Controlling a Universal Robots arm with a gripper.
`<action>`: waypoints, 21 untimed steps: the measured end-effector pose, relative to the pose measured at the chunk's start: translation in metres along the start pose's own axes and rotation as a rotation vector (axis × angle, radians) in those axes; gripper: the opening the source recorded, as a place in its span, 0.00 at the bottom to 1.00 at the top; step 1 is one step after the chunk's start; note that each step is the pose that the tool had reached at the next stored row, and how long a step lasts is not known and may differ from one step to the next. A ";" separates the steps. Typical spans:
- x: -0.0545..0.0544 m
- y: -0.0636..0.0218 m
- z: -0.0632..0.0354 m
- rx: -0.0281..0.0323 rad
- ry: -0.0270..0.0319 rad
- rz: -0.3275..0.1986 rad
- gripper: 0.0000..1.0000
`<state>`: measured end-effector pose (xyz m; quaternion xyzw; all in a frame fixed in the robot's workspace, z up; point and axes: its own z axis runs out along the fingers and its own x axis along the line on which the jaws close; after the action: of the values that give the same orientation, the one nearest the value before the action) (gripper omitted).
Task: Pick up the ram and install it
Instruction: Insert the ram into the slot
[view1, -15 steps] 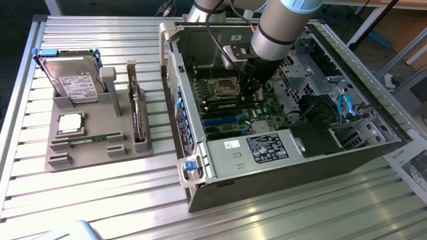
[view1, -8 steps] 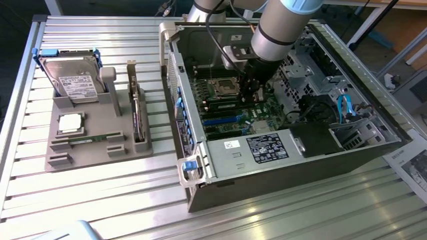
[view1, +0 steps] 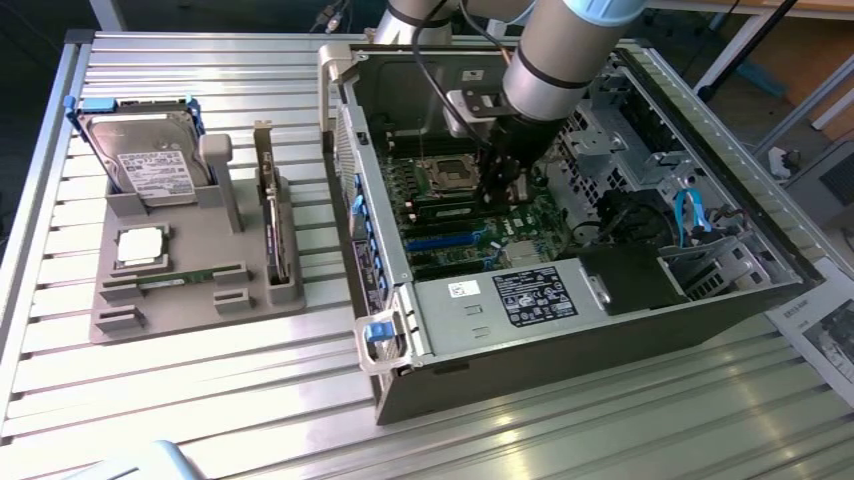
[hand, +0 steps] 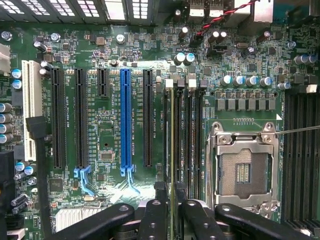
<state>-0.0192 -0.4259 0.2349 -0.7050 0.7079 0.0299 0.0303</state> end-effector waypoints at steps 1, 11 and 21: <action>0.000 0.0000 -0.0013 0.0000 0.0000 0.000 0.20; -0.002 0.0000 -0.0283 0.0000 0.0000 0.000 0.20; -0.006 0.0000 -0.0707 0.0000 0.0001 0.000 0.20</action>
<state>-0.0192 -0.4259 0.3059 -0.7050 0.7079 0.0299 0.0303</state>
